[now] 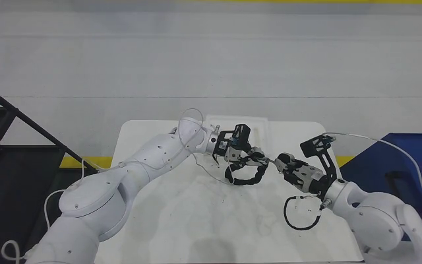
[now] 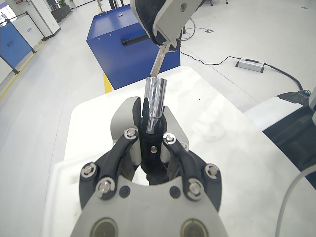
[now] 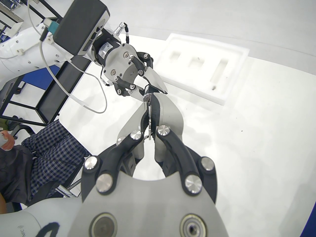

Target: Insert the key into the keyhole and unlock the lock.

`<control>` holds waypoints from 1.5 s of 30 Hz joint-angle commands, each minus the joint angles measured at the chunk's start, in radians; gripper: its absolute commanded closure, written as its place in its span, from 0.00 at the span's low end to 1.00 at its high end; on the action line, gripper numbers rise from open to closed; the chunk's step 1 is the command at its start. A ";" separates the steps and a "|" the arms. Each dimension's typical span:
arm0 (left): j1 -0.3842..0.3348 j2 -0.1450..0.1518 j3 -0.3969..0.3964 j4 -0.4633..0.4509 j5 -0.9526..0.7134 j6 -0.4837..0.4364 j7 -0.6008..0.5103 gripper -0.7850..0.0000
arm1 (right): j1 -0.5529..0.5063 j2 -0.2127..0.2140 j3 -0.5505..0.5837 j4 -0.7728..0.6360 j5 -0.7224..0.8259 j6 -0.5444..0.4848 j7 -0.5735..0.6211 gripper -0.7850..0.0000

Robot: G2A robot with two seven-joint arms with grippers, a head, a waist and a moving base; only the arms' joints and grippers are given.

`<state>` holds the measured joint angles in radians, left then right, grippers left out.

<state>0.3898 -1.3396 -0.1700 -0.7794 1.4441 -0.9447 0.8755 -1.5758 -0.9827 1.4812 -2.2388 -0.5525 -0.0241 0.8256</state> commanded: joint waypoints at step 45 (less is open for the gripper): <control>-0.018 -0.015 0.000 0.006 0.139 0.034 0.034 1.00 | 0.050 0.008 -0.021 0.014 0.026 0.066 0.123 1.00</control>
<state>0.3722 -1.3541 -0.1700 -0.7732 1.5844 -0.9102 0.9099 -1.5260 -0.9753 1.4607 -2.2248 -0.5266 0.0417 0.9492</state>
